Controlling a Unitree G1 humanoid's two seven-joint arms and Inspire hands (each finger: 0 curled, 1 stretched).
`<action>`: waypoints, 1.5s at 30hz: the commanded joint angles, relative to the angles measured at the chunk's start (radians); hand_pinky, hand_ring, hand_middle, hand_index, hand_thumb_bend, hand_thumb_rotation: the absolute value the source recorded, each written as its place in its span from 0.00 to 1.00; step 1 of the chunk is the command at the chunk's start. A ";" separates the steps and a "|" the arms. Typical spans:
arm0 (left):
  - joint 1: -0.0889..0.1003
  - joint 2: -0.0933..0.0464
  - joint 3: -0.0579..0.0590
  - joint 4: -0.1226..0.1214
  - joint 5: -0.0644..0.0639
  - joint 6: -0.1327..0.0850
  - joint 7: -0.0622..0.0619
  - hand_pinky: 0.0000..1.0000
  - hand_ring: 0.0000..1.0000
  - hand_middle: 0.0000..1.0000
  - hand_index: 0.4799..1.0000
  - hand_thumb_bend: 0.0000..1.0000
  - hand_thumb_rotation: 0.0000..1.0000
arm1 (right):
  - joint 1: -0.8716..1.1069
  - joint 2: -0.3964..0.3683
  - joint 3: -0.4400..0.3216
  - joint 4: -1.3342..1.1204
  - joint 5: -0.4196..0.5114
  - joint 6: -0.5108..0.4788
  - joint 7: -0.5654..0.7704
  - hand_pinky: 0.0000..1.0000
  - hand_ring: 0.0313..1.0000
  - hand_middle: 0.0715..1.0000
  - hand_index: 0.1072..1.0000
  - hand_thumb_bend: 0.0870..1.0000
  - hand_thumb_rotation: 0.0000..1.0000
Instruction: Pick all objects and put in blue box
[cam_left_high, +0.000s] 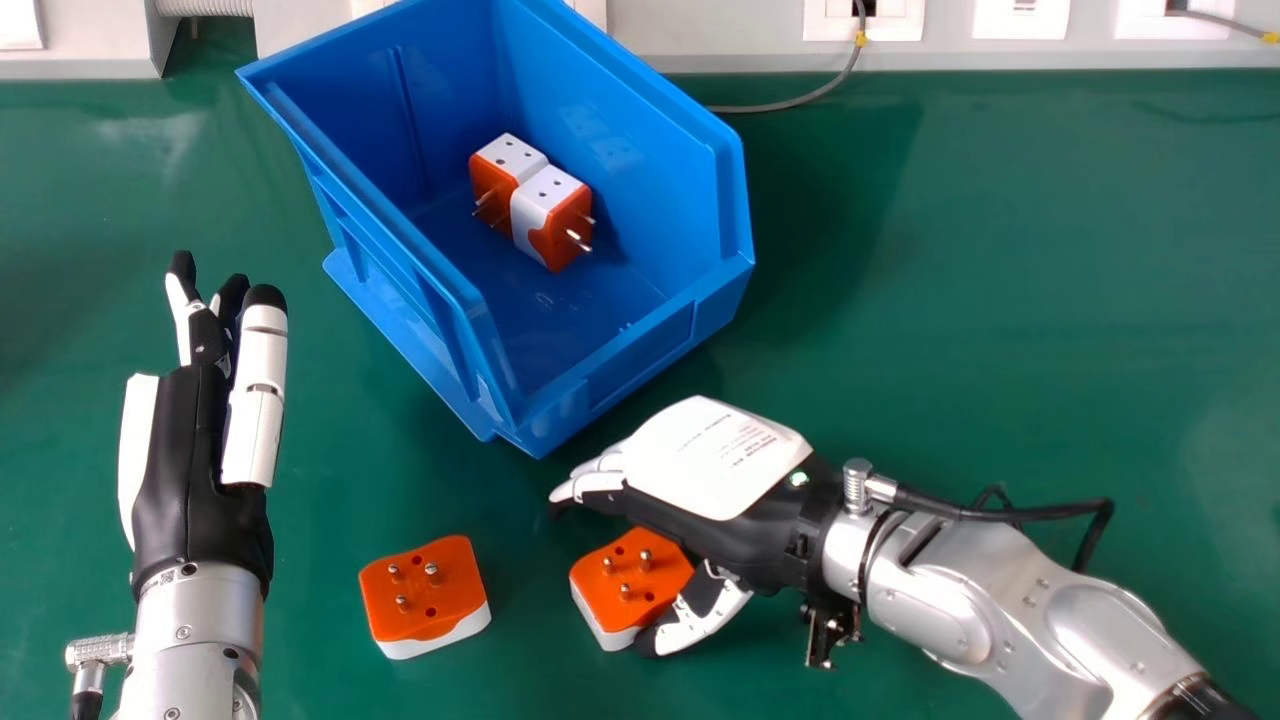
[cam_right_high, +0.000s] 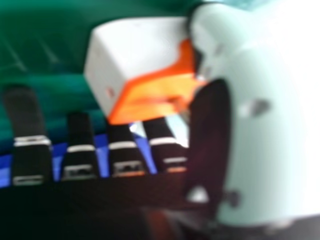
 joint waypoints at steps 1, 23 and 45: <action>-0.007 0.005 0.001 -0.024 0.007 -0.004 0.004 0.95 0.98 0.98 0.97 0.23 0.93 | 0.038 -0.031 0.005 -0.007 -0.008 0.019 0.043 0.75 0.83 0.83 0.78 0.30 0.24; -0.023 0.007 0.009 -0.010 0.003 -0.001 0.004 0.95 0.97 0.98 0.97 0.24 0.94 | 0.052 -0.044 0.014 0.015 -0.022 0.017 0.031 0.74 0.81 0.82 0.77 0.30 0.15; -0.012 0.007 0.006 -0.044 0.011 0.016 0.002 0.95 0.98 0.98 0.97 0.24 0.94 | 0.021 0.014 0.023 0.148 -0.025 0.027 -0.169 0.17 0.19 0.34 0.46 0.44 0.07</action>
